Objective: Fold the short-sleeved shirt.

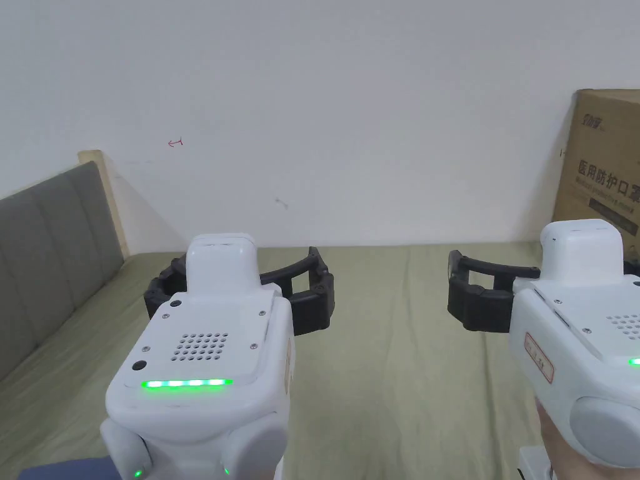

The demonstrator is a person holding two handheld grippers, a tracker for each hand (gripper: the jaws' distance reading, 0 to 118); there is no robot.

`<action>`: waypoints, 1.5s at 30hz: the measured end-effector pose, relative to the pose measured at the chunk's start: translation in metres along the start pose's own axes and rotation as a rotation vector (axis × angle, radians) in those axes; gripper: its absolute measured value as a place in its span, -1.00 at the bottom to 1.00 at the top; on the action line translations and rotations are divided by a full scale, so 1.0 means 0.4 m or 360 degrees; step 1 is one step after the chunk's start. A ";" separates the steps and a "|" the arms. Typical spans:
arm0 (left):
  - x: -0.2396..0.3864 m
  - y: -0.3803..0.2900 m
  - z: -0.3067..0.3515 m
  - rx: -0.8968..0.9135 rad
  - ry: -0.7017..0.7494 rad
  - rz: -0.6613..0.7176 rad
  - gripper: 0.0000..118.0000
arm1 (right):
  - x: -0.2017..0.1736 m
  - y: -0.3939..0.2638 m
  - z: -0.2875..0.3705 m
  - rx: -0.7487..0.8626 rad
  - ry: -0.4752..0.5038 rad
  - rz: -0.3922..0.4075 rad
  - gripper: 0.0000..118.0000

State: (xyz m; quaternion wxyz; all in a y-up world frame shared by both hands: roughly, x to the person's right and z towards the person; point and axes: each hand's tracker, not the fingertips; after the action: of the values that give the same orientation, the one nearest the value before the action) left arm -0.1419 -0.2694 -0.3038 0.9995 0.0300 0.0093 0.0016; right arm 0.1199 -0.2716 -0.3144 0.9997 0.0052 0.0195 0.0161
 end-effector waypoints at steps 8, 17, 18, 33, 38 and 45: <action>-0.011 0.001 -0.007 -0.0031 -0.0023 0.0064 0.90 | -0.013 -0.002 -0.007 -0.0026 0.0015 0.0032 1.00; -0.005 -0.006 -0.013 -0.0065 -0.0059 0.0090 0.90 | -0.014 -0.008 -0.016 -0.0045 0.0015 -0.0016 1.00; -0.005 -0.006 -0.013 -0.0065 -0.0061 0.0089 0.90 | -0.013 -0.009 -0.018 -0.0047 0.0015 -0.0015 1.00; 0.018 -0.005 -0.020 -0.0100 -0.0020 0.0025 0.90 | -0.013 -0.032 -0.024 -0.0098 0.0016 -0.0031 1.00; 0.017 -0.007 -0.019 -0.0113 -0.0068 0.0080 0.90 | -0.012 -0.033 -0.023 -0.0105 0.0016 -0.0030 1.00; 0.027 -0.008 -0.018 -0.0117 -0.0082 0.0030 0.90 | -0.014 -0.036 -0.021 -0.0109 0.0019 -0.0024 1.00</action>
State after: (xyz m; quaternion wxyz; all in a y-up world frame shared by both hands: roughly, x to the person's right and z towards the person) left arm -0.1312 -0.2722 -0.3115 0.9998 -0.0065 -0.0167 0.0108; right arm 0.1145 -0.2859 -0.3229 0.9992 -0.0293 0.0248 0.0092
